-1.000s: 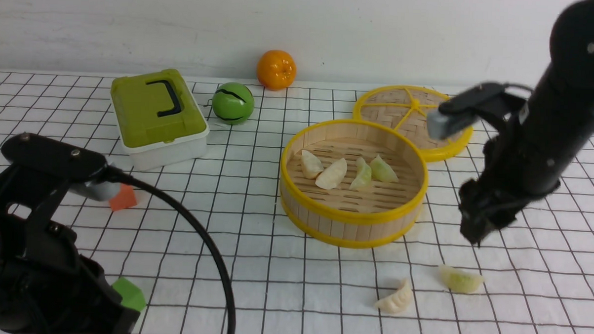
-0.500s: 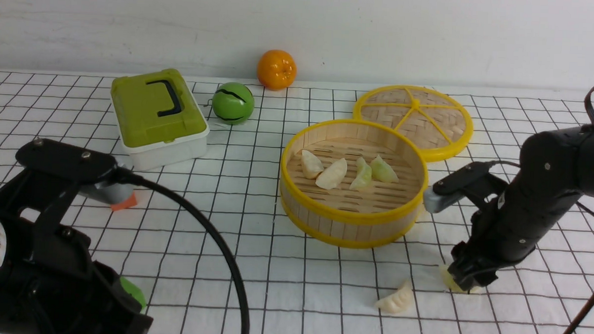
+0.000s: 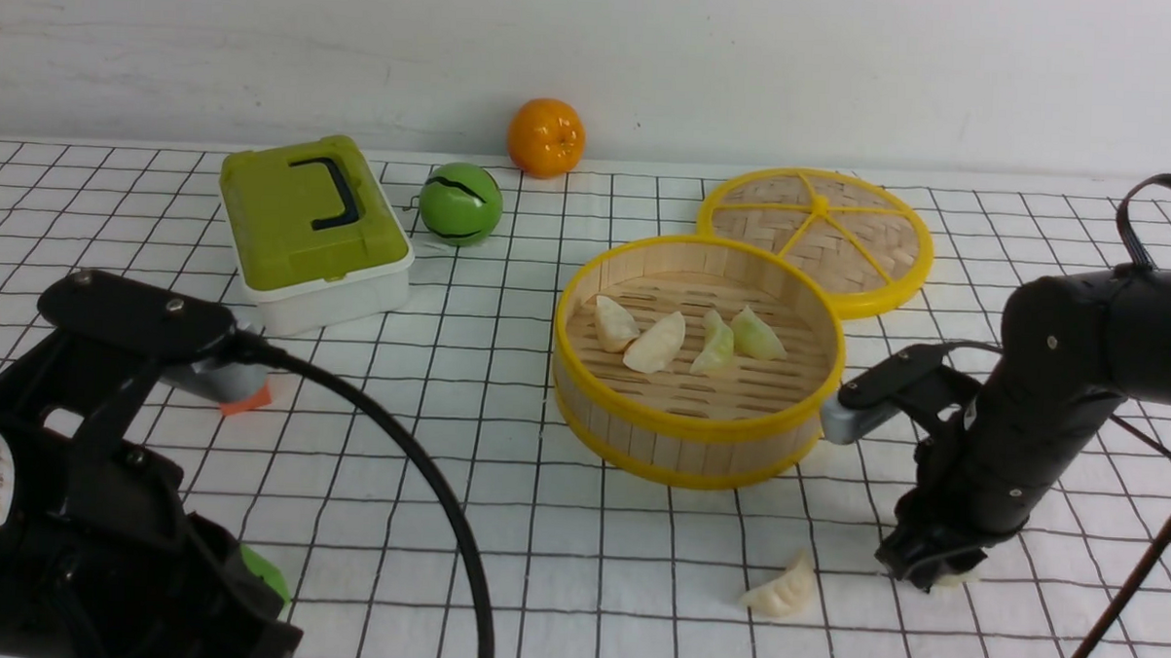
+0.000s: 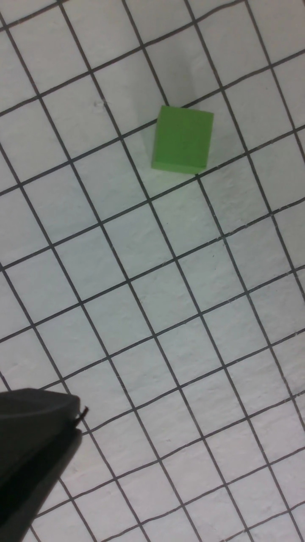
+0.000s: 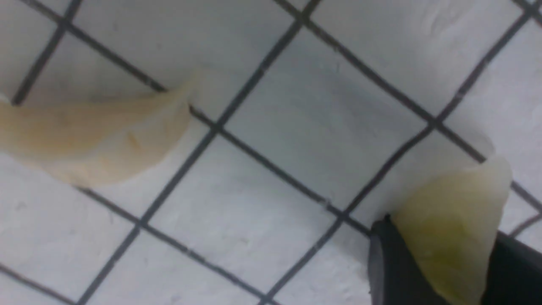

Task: Put the dumplings into the steamer on the table with the white tablecloth.
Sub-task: 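Reach for and grasp a dumpling lying on the table beside the steamer, then place the dumpling in the bamboo steamer basket with the right gripper, then reach for and grasp a dumpling lying on the table beside the steamer, then place the dumpling in the bamboo steamer basket with the right gripper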

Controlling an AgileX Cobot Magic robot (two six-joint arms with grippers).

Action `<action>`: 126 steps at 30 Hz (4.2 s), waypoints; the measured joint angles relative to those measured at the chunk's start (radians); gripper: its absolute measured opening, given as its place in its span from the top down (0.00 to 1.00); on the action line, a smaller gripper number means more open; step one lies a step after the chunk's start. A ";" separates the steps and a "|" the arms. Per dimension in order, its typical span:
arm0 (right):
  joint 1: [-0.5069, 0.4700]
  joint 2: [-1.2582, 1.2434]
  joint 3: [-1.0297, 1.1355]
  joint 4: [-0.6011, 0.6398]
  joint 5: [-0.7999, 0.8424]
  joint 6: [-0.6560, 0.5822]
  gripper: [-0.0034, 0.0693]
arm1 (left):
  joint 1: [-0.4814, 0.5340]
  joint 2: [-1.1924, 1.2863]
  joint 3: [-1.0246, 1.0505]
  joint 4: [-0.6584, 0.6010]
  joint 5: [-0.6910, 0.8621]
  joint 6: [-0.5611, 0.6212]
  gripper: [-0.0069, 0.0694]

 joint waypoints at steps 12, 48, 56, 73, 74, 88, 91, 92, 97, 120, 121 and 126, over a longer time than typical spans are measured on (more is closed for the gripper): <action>0.122 -0.144 -0.290 0.165 0.106 -0.003 0.67 | 0.000 0.000 0.000 -0.010 -0.039 0.004 0.88; 0.176 0.103 -0.784 0.105 0.455 0.096 0.27 | 0.000 0.000 0.000 -0.033 -0.001 0.052 0.86; 0.202 -0.132 -0.381 0.130 0.463 0.100 0.27 | 0.000 0.000 0.000 -0.037 -0.003 0.052 0.85; 0.266 -0.006 -0.130 0.073 0.121 -0.182 0.27 | 0.000 0.000 0.000 -0.171 -0.005 0.188 0.83; 0.266 0.009 -0.130 0.065 0.132 -0.259 0.27 | 0.000 0.000 0.000 -0.178 -0.005 0.197 0.83; 0.266 0.030 -0.130 0.088 0.128 -0.841 0.28 | 0.000 0.000 0.000 -0.191 -0.005 0.234 0.83; 0.266 0.055 -0.130 0.104 0.128 -0.903 0.31 | 0.000 0.000 0.000 -0.191 -0.005 0.234 0.83; 0.266 0.070 -0.130 0.100 0.128 -0.918 0.35 | 0.000 0.000 0.000 -0.191 -0.005 0.234 0.83; 0.266 0.091 -0.130 0.035 0.112 -0.912 0.62 | 0.000 0.000 0.000 -0.193 -0.005 0.234 0.83; 0.202 0.177 -0.409 -0.076 -0.156 -0.134 0.68 | 0.000 0.000 0.000 -0.196 0.013 0.235 0.81; 0.199 0.194 -0.409 -0.091 -0.156 -0.088 0.68 | 0.000 0.000 0.000 -0.196 0.016 0.235 0.81; 0.182 0.217 -0.409 -0.167 -0.162 0.127 0.68 | 0.000 0.000 0.000 -0.196 0.022 0.235 0.80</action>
